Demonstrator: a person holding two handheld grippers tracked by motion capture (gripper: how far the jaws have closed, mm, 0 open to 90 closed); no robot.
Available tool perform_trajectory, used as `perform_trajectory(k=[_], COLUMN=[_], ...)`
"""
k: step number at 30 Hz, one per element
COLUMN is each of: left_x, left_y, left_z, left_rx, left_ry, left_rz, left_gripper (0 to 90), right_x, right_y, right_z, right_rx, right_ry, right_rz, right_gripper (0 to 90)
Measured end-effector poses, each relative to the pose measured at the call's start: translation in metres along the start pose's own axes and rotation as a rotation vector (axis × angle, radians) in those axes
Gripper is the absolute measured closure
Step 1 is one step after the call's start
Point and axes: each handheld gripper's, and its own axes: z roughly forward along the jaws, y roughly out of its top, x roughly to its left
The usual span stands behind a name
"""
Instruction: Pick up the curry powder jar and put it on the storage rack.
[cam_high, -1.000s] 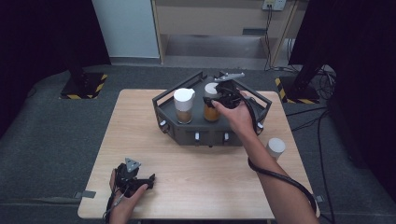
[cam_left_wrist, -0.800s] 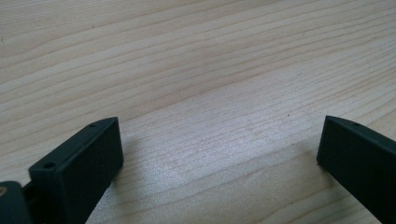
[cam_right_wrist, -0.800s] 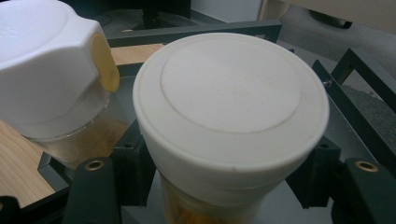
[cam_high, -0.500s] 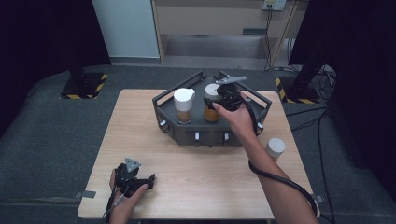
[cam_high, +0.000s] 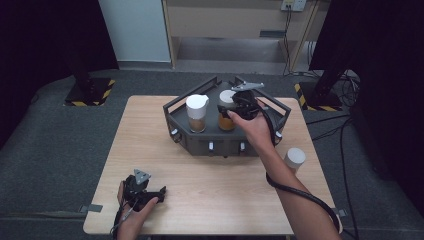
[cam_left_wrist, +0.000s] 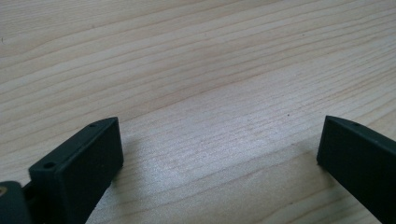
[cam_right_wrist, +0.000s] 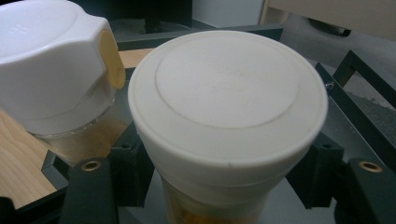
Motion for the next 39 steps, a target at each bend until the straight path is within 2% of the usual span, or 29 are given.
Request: perform_trajectory(k=[7,11,14,18,25,28,31,39], left_x=[0.0,0.0,0.0,0.0,0.0,0.0,0.0,0.0], left_y=[0.0,0.0,0.0,0.0,0.0,0.0,0.0,0.0], left_z=[0.0,0.0,0.0,0.0,0.0,0.0,0.0,0.0], left_rx=[0.0,-0.002,-0.002,-0.002,-0.001,-0.001,-0.001,-0.002], left_ry=[0.0,0.0,0.0,-0.001,-0.001,-0.001,-0.001,-0.001], left_rz=[0.0,-0.002,-0.002,-0.002,-0.001,-0.001,-0.001,-0.001], left_gripper=[0.0,0.0,0.0,0.0,0.0,0.0,0.0,0.0], right_x=[-0.005,-0.004,-0.003,-0.002,-0.001,-0.004,-0.003,-0.003], right_y=[0.0,0.001,-0.001,-0.003,-0.007,-0.009,-0.012,-0.02], right_z=[-0.001,-0.003,-0.007,-0.017,-0.043,-0.051,-0.059,-0.078], right_rx=[-0.011,-0.005,-0.005,-0.002,-0.009,-0.001,0.016,0.018], right_ry=[0.022,0.017,0.007,-0.008,-0.004,0.009,-0.003,-0.02], right_rz=[0.013,0.018,0.01,-0.023,-0.047,-0.03,-0.043,-0.054], right_gripper=[27.9,17.5,10.0,5.3,3.5,3.2,3.3,3.9])
